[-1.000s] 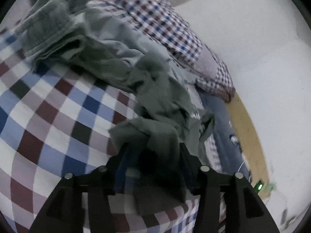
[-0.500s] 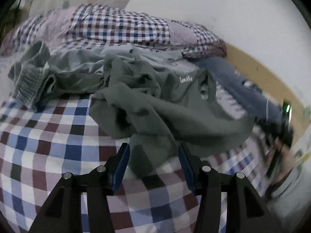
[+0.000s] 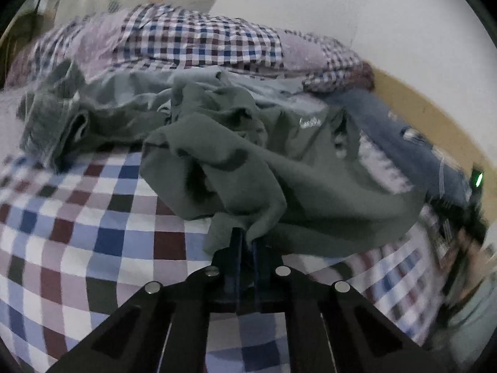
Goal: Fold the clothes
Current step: 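Pull the sweatshirt body with the left gripper while the right gripper releases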
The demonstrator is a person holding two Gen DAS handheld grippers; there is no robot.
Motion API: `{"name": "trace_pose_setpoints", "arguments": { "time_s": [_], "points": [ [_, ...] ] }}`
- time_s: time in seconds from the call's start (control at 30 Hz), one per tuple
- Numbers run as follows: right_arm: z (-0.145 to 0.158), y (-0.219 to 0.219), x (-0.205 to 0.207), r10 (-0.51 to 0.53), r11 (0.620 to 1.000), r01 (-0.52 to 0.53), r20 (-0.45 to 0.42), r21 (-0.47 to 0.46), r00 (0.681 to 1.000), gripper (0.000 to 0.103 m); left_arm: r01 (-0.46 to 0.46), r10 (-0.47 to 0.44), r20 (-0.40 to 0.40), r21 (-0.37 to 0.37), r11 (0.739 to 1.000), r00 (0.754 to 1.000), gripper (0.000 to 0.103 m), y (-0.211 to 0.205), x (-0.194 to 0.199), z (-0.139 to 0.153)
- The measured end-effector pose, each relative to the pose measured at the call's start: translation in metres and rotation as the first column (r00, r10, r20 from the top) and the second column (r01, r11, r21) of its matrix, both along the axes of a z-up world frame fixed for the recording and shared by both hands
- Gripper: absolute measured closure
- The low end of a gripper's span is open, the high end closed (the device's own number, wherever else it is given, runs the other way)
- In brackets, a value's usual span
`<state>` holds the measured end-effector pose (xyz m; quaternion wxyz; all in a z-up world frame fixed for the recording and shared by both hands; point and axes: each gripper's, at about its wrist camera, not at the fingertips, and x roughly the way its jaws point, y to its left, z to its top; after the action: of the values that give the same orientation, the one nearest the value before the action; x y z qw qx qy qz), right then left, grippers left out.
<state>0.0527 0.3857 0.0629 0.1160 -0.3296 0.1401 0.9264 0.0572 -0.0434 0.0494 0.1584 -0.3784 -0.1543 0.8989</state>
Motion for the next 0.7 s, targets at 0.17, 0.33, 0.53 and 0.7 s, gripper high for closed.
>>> {"name": "trace_pose_setpoints", "arguments": {
  "time_s": [0.17,0.33,0.53,0.7],
  "points": [
    [0.001,0.014,0.029,-0.010,1.000,0.010,-0.008,-0.018,1.000,0.099,0.014,0.002,-0.060,0.253,0.967,0.998,0.099,-0.028,0.020,0.024],
    [0.003,0.012,0.058,-0.003,1.000,0.004,-0.009,0.006,1.000,0.099,0.011,0.025,-0.085,0.402,0.916,0.996,0.099,-0.051,0.044,0.038],
    [0.001,0.008,0.103,-0.010,1.000,0.010,0.008,0.017,1.000,0.099,-0.024,0.061,-0.067,0.458,0.889,0.996,0.100,-0.074,0.075,0.037],
    [0.000,0.009,0.144,-0.038,0.999,0.038,0.016,-0.002,0.999,0.099,-0.044,0.072,-0.041,0.478,0.877,0.997,0.100,-0.087,0.107,0.032]
  ]
}}
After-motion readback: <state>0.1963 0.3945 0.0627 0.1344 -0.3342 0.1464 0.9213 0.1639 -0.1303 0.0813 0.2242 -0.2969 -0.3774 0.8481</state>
